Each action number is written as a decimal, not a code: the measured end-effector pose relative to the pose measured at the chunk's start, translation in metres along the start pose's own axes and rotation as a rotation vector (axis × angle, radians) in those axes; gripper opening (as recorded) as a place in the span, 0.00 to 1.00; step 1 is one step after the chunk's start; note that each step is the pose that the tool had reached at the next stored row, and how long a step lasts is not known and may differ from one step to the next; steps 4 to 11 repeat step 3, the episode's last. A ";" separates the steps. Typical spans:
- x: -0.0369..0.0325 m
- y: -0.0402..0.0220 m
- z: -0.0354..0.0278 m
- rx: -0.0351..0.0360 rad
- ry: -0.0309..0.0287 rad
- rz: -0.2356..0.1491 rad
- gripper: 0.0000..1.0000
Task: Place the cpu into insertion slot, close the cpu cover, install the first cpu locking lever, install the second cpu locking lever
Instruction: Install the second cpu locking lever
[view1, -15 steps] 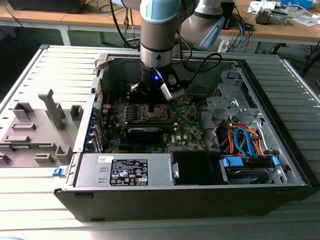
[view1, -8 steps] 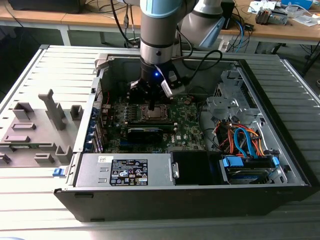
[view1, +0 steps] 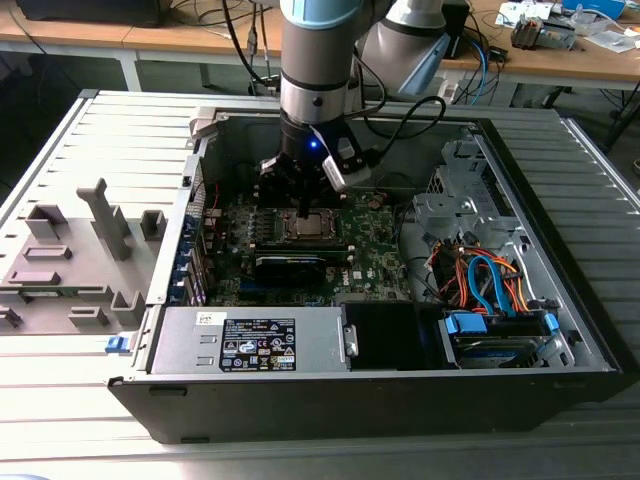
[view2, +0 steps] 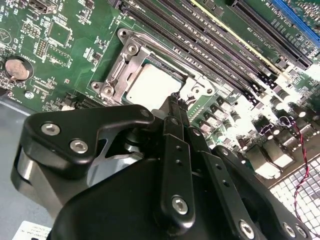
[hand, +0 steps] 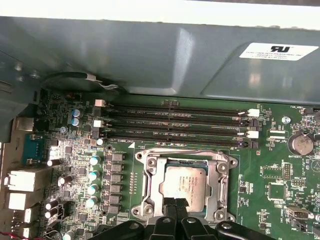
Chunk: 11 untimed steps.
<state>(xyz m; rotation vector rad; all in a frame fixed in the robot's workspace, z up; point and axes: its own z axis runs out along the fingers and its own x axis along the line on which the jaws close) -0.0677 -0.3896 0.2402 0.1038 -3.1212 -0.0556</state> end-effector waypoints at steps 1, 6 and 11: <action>0.0000 0.0000 0.0000 0.0001 0.0000 0.000 0.11; 0.0000 0.0000 -0.0001 0.0001 0.0000 0.000 0.11; 0.0000 0.0000 -0.0001 0.0001 0.0000 0.000 0.11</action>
